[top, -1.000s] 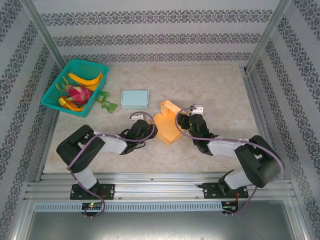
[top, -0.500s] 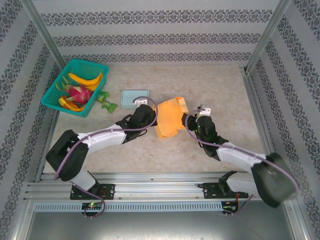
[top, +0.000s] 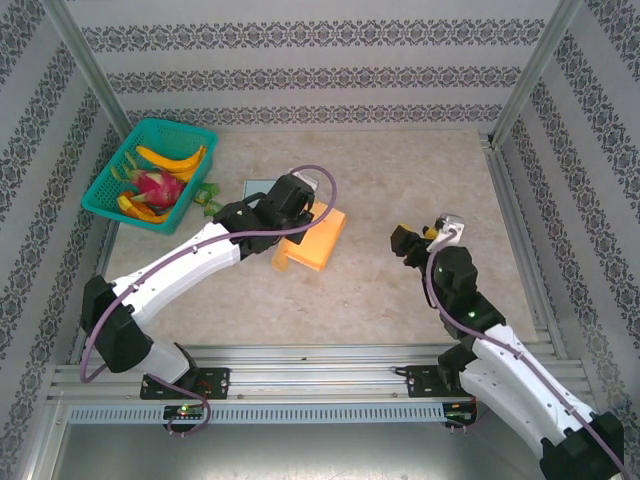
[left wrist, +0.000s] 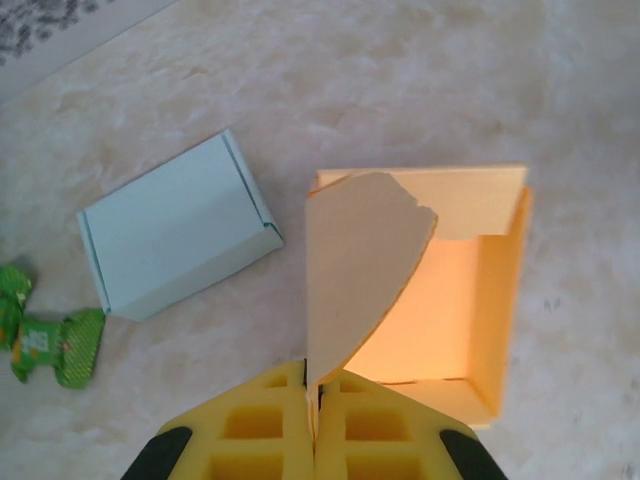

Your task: Fold the paper box

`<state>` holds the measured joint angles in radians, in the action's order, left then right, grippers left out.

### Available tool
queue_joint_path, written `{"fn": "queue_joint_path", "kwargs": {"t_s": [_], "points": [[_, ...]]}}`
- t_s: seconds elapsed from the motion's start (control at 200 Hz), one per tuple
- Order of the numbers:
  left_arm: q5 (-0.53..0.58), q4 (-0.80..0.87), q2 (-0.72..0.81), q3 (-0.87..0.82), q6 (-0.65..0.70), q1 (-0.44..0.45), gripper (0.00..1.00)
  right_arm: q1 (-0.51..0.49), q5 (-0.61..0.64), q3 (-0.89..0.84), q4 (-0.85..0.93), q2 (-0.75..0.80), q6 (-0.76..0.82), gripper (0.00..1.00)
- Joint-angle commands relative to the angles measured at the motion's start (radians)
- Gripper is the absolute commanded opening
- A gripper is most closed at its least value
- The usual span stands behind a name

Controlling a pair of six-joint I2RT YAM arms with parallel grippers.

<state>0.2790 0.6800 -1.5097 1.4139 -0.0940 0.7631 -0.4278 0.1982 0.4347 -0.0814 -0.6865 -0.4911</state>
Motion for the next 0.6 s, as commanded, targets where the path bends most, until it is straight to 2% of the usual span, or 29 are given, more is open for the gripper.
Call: {"fn": "queue_joint_path", "kwargs": {"t_s": [0.0,0.105,0.275,0.45,0.595], "points": [[-0.097,0.167,-0.065,0.045,0.221,0.015,0.02,0.04,-0.203,0.143,0.124,-0.138,0.062,0.72],[-0.168,0.212,-0.145,0.105,0.266,0.014,0.02,0.092,-0.39,0.26,0.185,-0.295,0.115,0.72],[-0.131,0.277,-0.261,0.189,0.318,0.015,0.01,0.176,-0.641,0.386,0.284,-0.501,0.201,0.7],[-0.148,0.242,-0.274,0.195,0.344,0.015,0.01,0.198,-0.782,0.351,0.177,-0.646,0.163,0.69],[-0.168,0.257,-0.266,0.232,0.345,0.016,0.02,0.188,-0.807,0.345,0.114,-0.74,0.112,0.69]]}}
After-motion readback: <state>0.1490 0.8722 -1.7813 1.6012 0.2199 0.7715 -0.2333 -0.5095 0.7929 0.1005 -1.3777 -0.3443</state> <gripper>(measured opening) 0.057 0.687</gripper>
